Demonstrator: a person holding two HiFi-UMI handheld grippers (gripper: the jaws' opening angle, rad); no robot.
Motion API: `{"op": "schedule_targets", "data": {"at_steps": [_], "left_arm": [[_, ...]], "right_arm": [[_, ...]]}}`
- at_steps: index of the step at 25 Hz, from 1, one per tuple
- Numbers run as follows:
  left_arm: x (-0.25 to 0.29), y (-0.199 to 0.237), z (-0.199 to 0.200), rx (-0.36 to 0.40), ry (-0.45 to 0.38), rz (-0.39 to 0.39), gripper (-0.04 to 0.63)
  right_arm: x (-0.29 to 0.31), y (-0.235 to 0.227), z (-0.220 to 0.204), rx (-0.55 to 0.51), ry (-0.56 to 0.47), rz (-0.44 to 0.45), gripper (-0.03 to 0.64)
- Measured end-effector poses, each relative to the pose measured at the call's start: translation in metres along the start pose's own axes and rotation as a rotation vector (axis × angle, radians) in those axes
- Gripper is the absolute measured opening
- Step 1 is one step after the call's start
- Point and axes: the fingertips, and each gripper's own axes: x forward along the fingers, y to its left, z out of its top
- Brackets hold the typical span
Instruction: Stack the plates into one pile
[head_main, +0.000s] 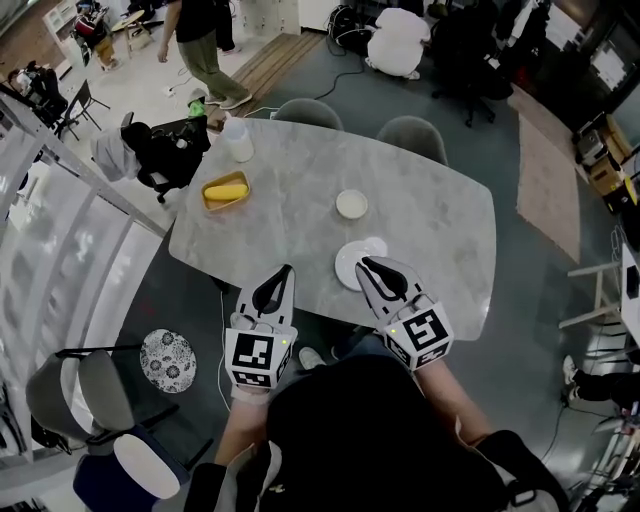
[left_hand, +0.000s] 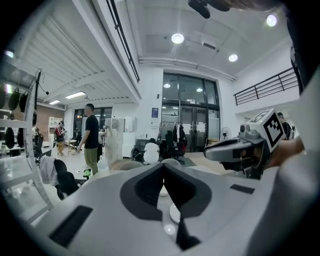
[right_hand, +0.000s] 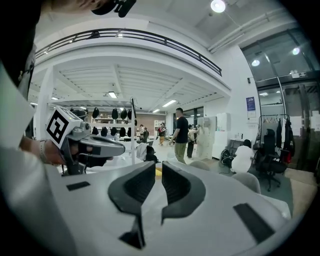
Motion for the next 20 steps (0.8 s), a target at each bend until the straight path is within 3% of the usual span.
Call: {"op": "schedule_targets", "data": {"at_steps": [20], "left_arm": [[-0.004,0.022,-0.010,-0.012,0.014,0.024,0.008]], "right_arm": [[0.016,0.014,-0.005,-0.006,0.022,0.009,0.043]]}}
